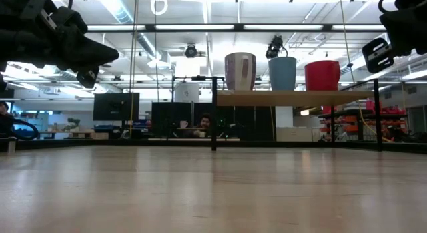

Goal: Stack small to large cups/mugs on shelf
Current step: Return to Home Position

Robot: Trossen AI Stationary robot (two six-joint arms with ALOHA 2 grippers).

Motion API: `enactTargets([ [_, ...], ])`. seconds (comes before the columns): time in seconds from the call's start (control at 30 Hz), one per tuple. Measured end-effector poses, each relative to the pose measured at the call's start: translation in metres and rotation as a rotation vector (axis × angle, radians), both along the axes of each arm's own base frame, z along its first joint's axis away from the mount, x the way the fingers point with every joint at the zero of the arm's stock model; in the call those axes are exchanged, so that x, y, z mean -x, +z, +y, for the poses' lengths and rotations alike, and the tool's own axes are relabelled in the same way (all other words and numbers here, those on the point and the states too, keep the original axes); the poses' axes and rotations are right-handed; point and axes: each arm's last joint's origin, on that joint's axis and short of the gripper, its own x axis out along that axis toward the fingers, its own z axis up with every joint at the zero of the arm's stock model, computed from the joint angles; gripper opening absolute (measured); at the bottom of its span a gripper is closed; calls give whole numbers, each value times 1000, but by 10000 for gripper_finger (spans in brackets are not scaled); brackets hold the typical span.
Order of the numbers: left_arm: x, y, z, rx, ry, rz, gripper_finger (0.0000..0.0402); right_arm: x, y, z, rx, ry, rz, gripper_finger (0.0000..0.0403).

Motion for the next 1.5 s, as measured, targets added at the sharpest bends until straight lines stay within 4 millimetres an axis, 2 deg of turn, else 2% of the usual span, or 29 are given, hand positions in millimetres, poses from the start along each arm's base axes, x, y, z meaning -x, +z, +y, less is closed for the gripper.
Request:
enactTargets([
  [0.5, 0, 0, 0, 0, 0, 0, 28, 0, 0, 0, 0, 0, 0, 13],
  [0.83, 0, 0, 0, 0, 0, 0, 39, 0, 0, 0, 0, 0, 0, 13],
  [1.13, 0, 0, 0, 0, 0, 0, 28, 0, 0, 0, 0, 0, 0, 13],
  [1.5, 0, 0, 0, 0, 0, 0, 39, 0, 0, 0, 0, 0, 0, 13],
])
